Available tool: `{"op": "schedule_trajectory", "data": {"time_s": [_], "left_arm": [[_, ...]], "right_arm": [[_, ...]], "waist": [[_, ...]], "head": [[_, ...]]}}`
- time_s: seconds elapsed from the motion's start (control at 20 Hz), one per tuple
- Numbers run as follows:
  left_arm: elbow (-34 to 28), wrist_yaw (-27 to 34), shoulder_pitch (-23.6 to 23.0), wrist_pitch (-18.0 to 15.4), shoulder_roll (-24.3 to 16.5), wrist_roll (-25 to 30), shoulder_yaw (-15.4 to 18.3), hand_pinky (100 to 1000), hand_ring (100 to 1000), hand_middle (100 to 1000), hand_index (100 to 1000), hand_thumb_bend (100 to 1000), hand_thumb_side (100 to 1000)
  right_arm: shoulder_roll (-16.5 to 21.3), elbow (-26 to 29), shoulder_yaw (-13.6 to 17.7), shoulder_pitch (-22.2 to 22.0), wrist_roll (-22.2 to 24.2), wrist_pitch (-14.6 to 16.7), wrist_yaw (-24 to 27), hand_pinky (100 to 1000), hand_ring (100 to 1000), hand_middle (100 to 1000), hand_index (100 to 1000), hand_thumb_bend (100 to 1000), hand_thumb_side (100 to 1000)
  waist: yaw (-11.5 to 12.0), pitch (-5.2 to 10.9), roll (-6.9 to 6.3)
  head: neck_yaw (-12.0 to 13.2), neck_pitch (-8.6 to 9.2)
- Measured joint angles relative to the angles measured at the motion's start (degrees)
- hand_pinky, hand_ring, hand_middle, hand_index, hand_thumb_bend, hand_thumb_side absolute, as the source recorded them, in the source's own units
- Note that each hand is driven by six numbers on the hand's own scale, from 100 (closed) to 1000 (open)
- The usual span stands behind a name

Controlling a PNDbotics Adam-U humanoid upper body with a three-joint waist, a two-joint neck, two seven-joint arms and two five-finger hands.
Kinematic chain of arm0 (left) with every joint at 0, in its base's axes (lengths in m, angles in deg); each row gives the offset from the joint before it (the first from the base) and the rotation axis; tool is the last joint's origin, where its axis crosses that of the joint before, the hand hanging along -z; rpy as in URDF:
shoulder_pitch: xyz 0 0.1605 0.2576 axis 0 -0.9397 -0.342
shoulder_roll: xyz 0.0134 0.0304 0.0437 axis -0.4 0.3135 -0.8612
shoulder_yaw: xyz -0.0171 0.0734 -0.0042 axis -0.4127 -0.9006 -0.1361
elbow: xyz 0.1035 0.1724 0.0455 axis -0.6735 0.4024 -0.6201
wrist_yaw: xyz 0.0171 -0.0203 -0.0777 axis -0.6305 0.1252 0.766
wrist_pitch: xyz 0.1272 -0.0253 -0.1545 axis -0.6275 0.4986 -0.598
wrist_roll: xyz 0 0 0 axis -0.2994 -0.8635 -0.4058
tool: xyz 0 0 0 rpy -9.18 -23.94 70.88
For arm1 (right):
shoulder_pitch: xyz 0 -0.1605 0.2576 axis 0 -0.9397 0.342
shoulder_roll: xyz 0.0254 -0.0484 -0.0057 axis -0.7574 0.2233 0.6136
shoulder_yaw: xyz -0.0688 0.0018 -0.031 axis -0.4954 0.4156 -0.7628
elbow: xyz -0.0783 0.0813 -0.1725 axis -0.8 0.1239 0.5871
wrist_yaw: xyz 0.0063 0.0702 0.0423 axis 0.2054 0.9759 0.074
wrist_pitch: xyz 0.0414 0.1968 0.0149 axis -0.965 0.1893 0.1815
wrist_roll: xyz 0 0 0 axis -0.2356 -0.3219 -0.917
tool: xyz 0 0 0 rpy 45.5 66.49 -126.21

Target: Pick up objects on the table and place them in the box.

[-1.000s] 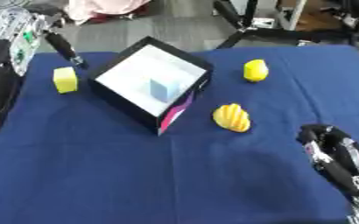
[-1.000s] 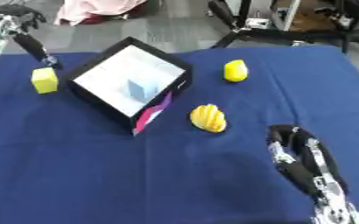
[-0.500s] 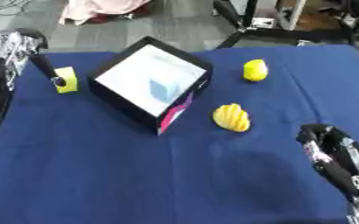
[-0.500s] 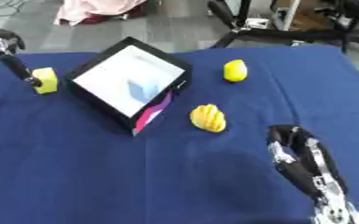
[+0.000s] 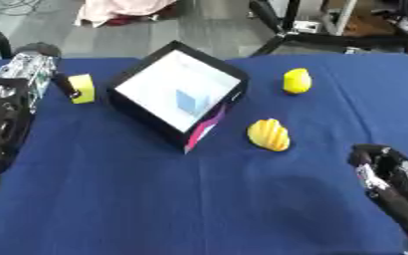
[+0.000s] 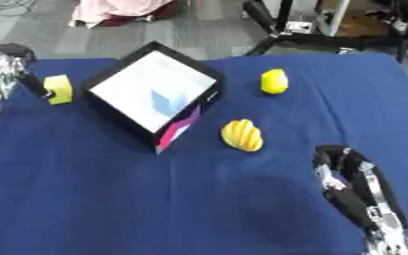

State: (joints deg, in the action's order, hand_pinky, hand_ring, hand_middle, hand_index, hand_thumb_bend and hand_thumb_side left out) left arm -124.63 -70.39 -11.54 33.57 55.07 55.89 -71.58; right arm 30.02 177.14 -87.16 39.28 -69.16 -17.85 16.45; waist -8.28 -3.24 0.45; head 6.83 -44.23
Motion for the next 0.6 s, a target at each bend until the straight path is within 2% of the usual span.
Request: {"op": "schedule_trajectory", "data": {"time_s": [0.3,0.6], "left_arm": [[0.70,0.49,-0.38,1.25,0.01,-2.64,0.14,834,756,749,888,466,305],[1.09,0.17,-0.38,3.18,0.05,-5.96,0.25,832,760,759,889,434,307]], "right_arm": [[-0.03,0.01,-0.02,0.61,0.01,-0.01,0.00,721,643,584,693,100,474],[-0.06,0.02,-0.06,1.41,0.08,-0.08,0.00,721,643,584,693,100,475]], "waist": [[-0.68,-1.29,0.00],[-1.33,-2.36,0.00]], "head": [[2.83,0.00],[3.93,0.00]]}}
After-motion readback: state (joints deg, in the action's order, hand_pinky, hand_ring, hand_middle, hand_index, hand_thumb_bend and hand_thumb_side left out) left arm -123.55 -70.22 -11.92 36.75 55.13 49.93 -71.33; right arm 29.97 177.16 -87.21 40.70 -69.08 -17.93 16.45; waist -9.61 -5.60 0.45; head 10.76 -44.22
